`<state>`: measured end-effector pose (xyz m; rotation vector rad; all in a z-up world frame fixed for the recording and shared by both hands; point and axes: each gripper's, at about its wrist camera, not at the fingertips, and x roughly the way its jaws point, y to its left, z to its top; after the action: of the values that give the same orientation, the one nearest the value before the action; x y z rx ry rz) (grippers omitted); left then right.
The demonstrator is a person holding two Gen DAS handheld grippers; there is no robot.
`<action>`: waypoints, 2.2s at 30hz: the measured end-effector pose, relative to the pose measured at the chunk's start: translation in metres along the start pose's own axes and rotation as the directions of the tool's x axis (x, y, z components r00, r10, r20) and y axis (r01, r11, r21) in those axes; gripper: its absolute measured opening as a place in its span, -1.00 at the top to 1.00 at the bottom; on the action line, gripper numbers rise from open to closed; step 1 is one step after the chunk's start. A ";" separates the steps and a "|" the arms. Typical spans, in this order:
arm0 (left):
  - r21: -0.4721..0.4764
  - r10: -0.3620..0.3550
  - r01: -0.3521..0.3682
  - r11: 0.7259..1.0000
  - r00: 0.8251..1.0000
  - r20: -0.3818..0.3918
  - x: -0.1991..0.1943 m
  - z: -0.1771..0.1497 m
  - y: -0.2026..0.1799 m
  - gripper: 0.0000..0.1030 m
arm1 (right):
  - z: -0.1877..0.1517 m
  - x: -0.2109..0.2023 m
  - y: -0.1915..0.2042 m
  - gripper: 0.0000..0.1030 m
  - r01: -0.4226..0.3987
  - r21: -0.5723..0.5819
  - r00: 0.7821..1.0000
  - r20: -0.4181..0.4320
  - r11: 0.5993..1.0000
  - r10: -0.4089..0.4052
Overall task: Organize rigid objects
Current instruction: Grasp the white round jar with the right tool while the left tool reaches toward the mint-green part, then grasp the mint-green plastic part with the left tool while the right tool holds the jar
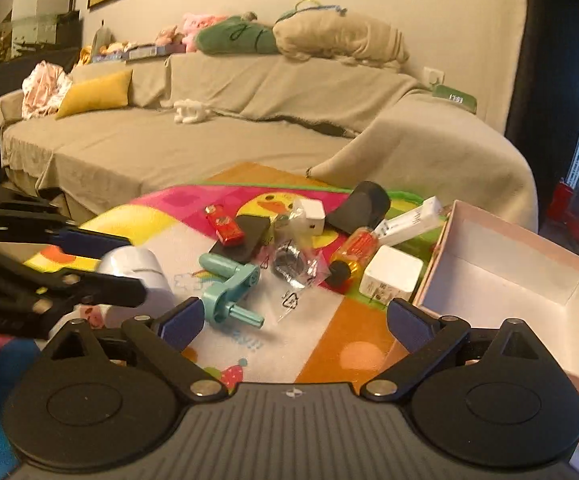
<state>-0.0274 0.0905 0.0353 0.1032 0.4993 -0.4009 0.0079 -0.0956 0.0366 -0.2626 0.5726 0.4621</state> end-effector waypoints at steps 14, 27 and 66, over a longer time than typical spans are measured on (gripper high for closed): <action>0.013 -0.163 0.163 0.986 0.986 -0.018 -0.012 -0.007 -0.033 0.14 | -0.037 -0.005 -0.002 -0.90 0.076 -0.103 0.991 -0.101 0.992 -0.087; -0.210 -0.001 -0.002 0.978 1.000 -0.014 -0.016 0.001 0.010 0.14 | -0.042 -0.016 0.010 -0.90 -0.112 -0.047 0.989 -0.098 0.993 0.107; 0.023 -0.101 0.106 0.994 0.979 -0.175 0.017 0.017 -0.094 0.72 | -0.091 -0.122 -0.050 -0.07 0.131 0.005 0.991 -0.035 0.991 -0.131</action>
<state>-0.0440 -0.0047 0.0422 0.1445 0.6723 -0.5047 -0.1000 -0.2145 0.0380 -0.2997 0.5866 0.3287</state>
